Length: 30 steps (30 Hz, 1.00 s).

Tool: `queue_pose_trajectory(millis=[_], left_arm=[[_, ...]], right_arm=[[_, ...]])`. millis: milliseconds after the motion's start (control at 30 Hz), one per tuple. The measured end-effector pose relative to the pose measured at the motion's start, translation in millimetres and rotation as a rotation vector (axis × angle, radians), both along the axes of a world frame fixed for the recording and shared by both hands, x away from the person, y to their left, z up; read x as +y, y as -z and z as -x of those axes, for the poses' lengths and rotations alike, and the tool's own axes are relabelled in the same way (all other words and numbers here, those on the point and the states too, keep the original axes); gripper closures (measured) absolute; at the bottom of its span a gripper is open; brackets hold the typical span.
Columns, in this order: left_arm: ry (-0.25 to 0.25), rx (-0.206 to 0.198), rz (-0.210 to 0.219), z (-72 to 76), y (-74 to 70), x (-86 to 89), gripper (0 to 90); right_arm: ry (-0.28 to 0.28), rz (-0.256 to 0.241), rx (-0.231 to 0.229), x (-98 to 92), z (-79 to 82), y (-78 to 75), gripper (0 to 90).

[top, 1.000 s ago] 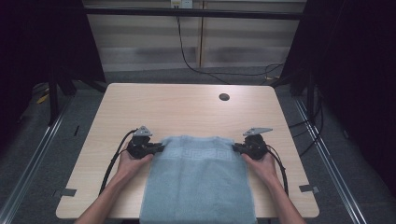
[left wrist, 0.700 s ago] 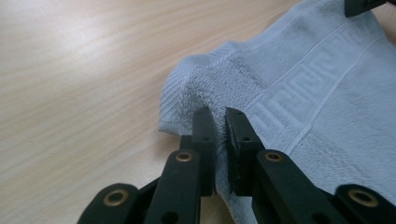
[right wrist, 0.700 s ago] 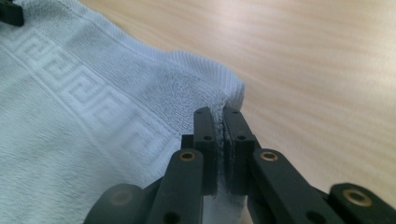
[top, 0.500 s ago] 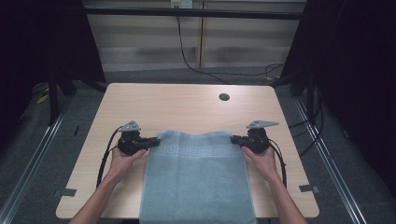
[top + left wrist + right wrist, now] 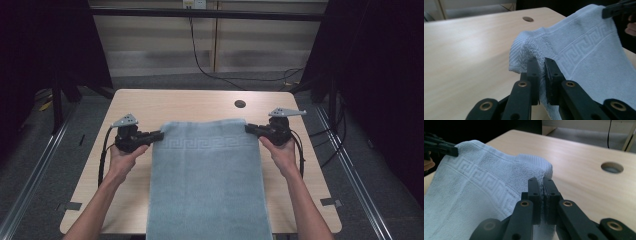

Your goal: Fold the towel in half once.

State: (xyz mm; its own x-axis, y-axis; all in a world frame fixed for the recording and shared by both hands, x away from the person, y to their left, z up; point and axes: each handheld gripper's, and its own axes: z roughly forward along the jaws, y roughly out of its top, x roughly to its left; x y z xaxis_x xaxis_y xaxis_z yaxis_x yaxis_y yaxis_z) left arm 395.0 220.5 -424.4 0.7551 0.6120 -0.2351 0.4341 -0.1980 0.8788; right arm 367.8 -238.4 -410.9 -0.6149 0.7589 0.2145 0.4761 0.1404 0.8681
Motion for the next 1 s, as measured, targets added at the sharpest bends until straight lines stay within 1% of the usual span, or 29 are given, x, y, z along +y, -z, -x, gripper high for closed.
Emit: queue_pose_trajectory(millis=[33, 67, 100, 133, 167, 200, 267, 333, 367, 400, 433, 467, 533, 567, 600, 633, 700, 733, 767, 800, 867, 900, 933, 967, 1000], left_arm=[[-0.007, 0.0, 0.004, -3.0, -3.6, 1.5, 83.6], [-0.018, -0.005, 0.02, -6.2, -8.0, 3.2, 83.6], [-0.023, -0.008, 0.031, -9.5, -13.4, 4.4, 83.7], [-0.024, -0.017, 0.03, -11.8, -17.4, 4.7, 83.7], [-0.028, -0.021, 0.032, -13.4, -20.1, 4.8, 83.7], [-0.029, -0.025, 0.033, -15.9, -24.7, 4.7, 83.7], [-0.04, -0.036, 0.035, -19.1, -31.6, 4.2, 83.7], [-0.034, -0.043, 0.031, -25.0, -39.3, 2.6, 83.7], [-0.038, -0.045, 0.025, -27.7, -43.0, 1.5, 83.7], [-0.033, -0.046, 0.025, -31.0, -48.3, 0.6, 83.7], [-0.033, -0.056, 0.024, -32.9, -53.1, -0.3, 83.8], [-0.034, -0.062, 0.033, -34.2, -57.0, -0.9, 83.7], [-0.039, -0.075, 0.03, -38.9, -68.7, -2.2, 83.7], [-0.046, -0.091, 0.024, -42.2, -77.4, -1.9, 83.8], [-0.058, -0.094, 0.029, -44.3, -82.4, -1.7, 83.8], [-0.06, -0.096, 0.023, -45.8, -89.4, -3.2, 83.9], [-0.052, -0.122, 0.021, -42.1, -95.7, -5.1, 83.9], [-0.039, -0.129, 0.014, -39.0, -96.2, -5.3, 83.9], [-0.035, -0.132, 0.008, -36.4, -95.4, -5.1, 83.9], [-0.025, -0.124, -0.013, -32.1, -92.2, -5.1, 83.9], [-0.011, -0.121, -0.044, -23.5, -86.7, -4.9, 83.9], [0.0, -0.112, -0.046, -18.9, -83.1, -4.6, 83.9], [0.019, -0.109, -0.04, -13.1, -79.7, -3.8, 83.9], [0.024, -0.106, -0.038, -7.7, -77.6, -3.4, 83.9], [0.04, -0.106, -0.033, -1.7, -75.8, -3.4, 83.9]], right_arm=[[-0.004, 0.028, -0.006, 1.7, -5.3, -7.3, 86.6], [0.001, 0.043, -0.014, 2.6, -8.2, -12.0, 86.6], [0.004, 0.029, -0.019, 2.8, -11.7, -17.9, 86.7], [0.001, 0.009, -0.027, 2.4, -16.1, -24.4, 86.7], [0.003, 0.013, -0.033, 3.1, -19.1, -29.4, 86.7], [0.006, 0.015, -0.043, 4.0, -25.4, -37.5, 86.8], [0.006, 0.016, -0.047, 4.3, -27.3, -40.4, 86.7], [0.006, -0.017, -0.057, 4.7, -31.7, -48.3, 86.8], [0.008, -0.007, -0.057, 5.6, -33.1, -51.1, 86.8], [0.012, 0.015, -0.06, 6.5, -34.5, -54.9, 86.8], [0.011, 0.003, -0.061, 6.1, -36.0, -59.7, 86.8], [0.014, 0.008, -0.068, 5.7, -37.2, -63.9, 86.8], [0.022, 0.004, -0.081, 4.2, -39.6, -71.6, 86.8], [0.027, 0.004, -0.083, 3.4, -41.4, -76.4, 86.9], [0.035, 0.017, -0.088, 1.9, -45.0, -82.2, 86.9], [0.044, 0.03, -0.088, 0.9, -47.5, -85.4, 87.0], [0.056, 0.008, -0.088, -4.0, -52.6, -91.7, 87.0], [0.049, -0.019, -0.1, -6.1, -51.9, -93.9, 87.0], [0.039, -0.036, -0.102, -6.7, -49.2, -94.2, 87.0], [0.028, -0.037, -0.104, -6.6, -46.0, -93.6, 87.0], [-0.007, -0.007, -0.097, -3.6, -33.8, -89.5, 87.0], [-0.027, 0.007, -0.09, -2.1, -26.5, -86.5, 87.0], [-0.047, 0.013, -0.09, -1.1, -18.8, -83.4, 87.0], [-0.064, 0.019, -0.091, -0.7, -9.6, -79.6, 87.1], [-0.072, 0.019, -0.085, -0.6, -3.0, -76.8, 87.0]])
